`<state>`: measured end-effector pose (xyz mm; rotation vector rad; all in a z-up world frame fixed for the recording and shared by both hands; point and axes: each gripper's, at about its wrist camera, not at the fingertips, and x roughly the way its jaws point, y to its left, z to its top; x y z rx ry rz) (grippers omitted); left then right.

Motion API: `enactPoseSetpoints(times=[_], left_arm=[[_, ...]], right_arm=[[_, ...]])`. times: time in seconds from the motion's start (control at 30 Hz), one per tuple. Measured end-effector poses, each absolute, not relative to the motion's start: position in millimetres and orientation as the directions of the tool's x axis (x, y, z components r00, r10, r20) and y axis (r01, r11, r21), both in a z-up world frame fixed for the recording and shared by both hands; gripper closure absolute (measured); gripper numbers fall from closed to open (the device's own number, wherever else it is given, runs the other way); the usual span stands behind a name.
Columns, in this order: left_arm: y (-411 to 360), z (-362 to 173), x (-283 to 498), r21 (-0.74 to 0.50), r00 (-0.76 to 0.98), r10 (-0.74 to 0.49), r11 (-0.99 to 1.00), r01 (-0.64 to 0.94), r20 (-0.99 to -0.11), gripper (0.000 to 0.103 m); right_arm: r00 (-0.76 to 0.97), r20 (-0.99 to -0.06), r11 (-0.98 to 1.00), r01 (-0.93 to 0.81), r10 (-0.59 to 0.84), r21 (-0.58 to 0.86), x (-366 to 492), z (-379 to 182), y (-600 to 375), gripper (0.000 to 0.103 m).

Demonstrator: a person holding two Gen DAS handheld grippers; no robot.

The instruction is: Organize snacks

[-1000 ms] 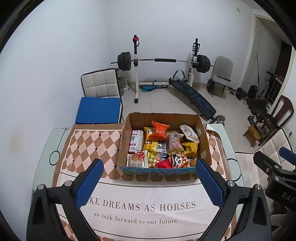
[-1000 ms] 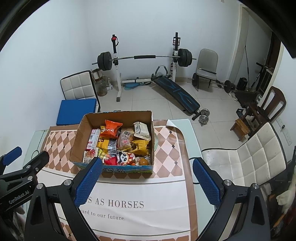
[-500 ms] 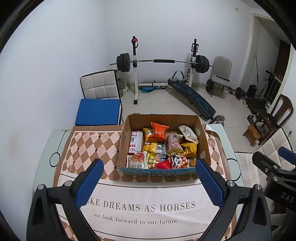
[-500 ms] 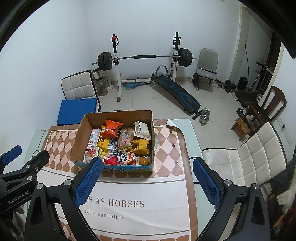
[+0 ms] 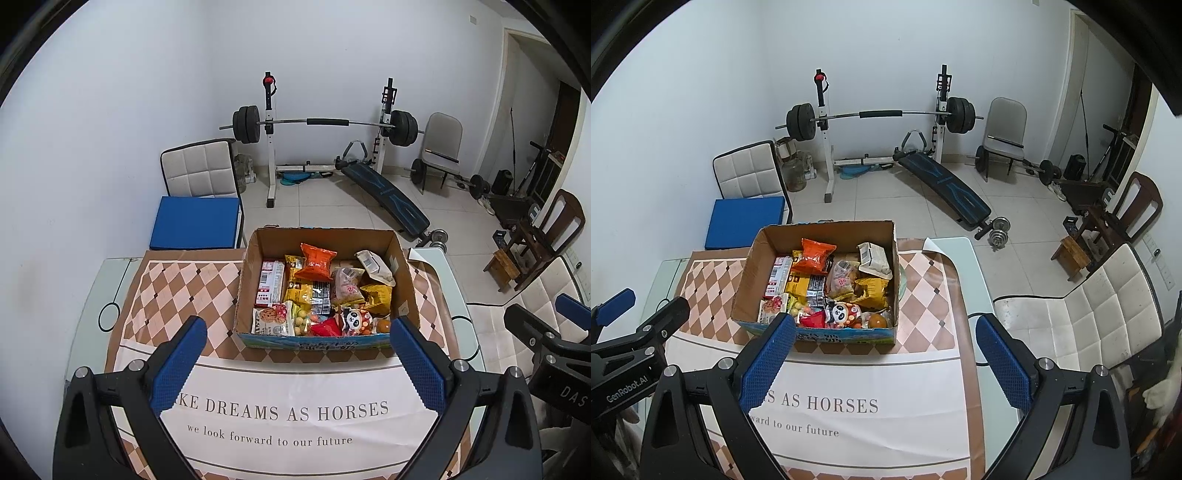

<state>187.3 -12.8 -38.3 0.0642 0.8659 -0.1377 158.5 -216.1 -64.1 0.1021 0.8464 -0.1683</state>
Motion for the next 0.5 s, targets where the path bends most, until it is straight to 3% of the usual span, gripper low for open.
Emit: enactPoseSetpoints(times=[0.5], left_arm=[[-14.8,-31.6,186.3,0.003,0.645,-0.099,0.988,0.155,-0.758,0.001]], right_arm=[[0.65,-0.754,0.984,0.175,-0.099,0.022,157.4,-62.5,-217.0,0.003]])
